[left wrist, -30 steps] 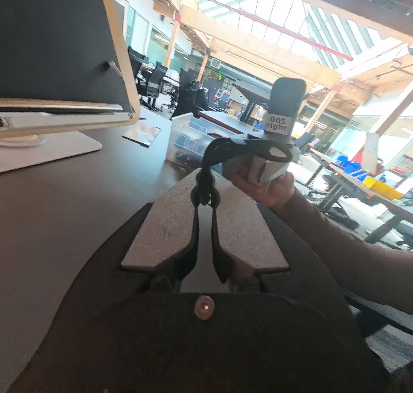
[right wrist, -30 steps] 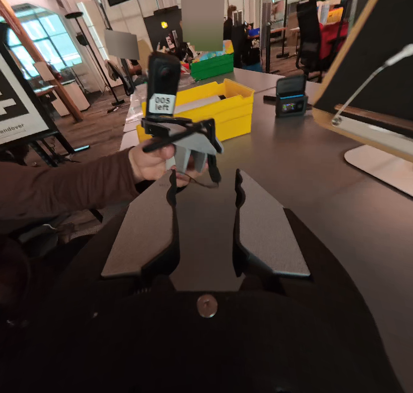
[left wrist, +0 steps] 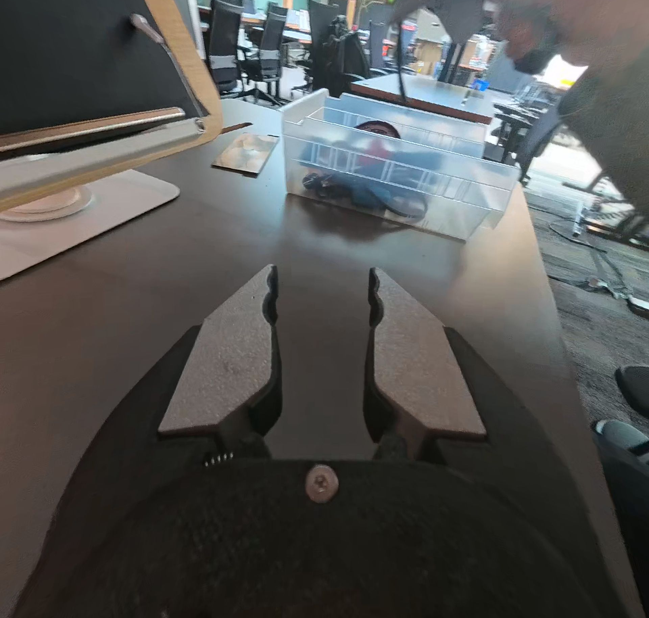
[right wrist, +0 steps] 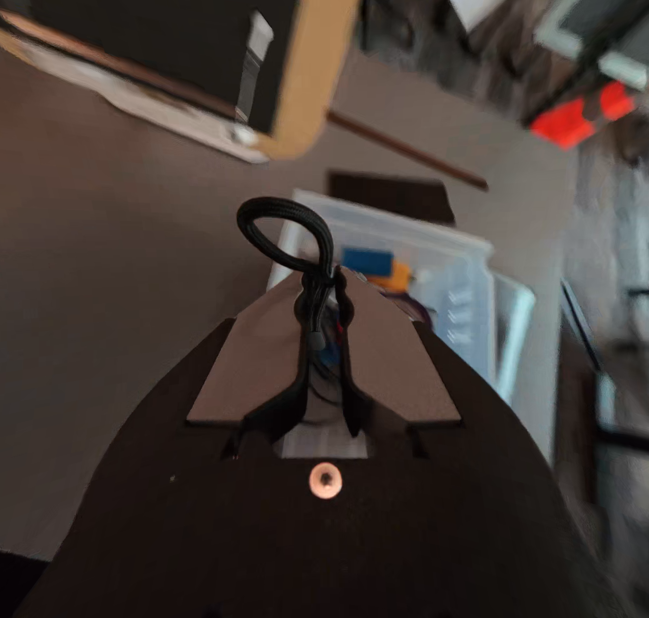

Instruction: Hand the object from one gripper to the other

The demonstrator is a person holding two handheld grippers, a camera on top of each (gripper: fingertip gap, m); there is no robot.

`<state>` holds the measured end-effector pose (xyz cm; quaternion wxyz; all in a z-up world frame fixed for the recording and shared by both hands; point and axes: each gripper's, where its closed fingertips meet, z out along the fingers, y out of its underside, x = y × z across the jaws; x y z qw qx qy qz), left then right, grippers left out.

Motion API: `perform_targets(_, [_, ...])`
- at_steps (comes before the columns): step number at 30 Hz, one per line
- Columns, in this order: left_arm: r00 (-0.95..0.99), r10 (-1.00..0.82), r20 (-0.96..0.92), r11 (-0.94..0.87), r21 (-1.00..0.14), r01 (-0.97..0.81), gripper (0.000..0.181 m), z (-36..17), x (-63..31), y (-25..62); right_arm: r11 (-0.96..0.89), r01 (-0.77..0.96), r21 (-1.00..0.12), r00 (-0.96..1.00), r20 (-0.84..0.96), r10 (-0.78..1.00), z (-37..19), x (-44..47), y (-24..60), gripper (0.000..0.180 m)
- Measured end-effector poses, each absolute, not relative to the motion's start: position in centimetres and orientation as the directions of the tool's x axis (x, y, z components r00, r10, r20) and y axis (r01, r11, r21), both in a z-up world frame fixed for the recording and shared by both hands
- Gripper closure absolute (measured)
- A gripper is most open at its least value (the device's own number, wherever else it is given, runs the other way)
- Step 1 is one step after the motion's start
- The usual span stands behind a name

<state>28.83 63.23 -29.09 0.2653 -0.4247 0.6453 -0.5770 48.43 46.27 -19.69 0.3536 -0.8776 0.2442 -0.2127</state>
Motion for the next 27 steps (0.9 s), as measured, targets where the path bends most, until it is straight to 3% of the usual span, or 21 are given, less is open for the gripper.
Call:
perform_targets(4, [-0.455,-0.874,0.169,-0.067,-0.970,-0.232,0.130,-28.6,29.1,64.3,-0.708,-0.483,-0.515,0.732,0.207,-0.649,-24.8,52.0,40.8,0.168])
perform_targets(9, [-0.445,-0.883,0.150,-0.038,-0.967,-0.250,0.129,-29.2,29.3,64.3,-0.733,-0.607,-0.309,0.662,0.315,-0.680,-29.0,53.4,36.9,0.128])
perform_targets(12, [-0.442,-0.889,0.119,-0.001,-0.966,-0.259,0.129,-29.8,29.4,64.1,-0.757,-0.520,-0.396,0.613,0.444,-0.654,-24.9,53.1,38.1,0.126])
perform_targets(14, [-0.441,-0.891,0.104,0.019,-0.964,-0.266,0.129,-30.1,29.5,64.0,-0.765,-0.430,-0.480,0.648,0.426,-0.631,-22.2,51.1,41.3,0.119])
perform_targets(18, [-0.426,-0.899,0.107,0.008,-0.966,-0.259,0.128,-30.0,29.7,64.4,-0.662,-0.254,-0.706,0.897,0.085,-0.434,-20.4,42.0,52.5,0.105])
perform_targets(21, [-0.369,-0.920,0.134,-0.054,-0.974,-0.219,0.125,-29.0,30.0,65.8,-0.551,-0.242,-0.798,0.963,-0.130,-0.235,-22.2,36.3,59.0,0.086])
perform_targets(27, [-0.318,-0.934,0.164,-0.109,-0.977,-0.183,0.122,-28.1,29.9,67.4,-0.480,-0.247,-0.842,0.967,-0.184,-0.176,-31.2,35.4,66.3,0.092])
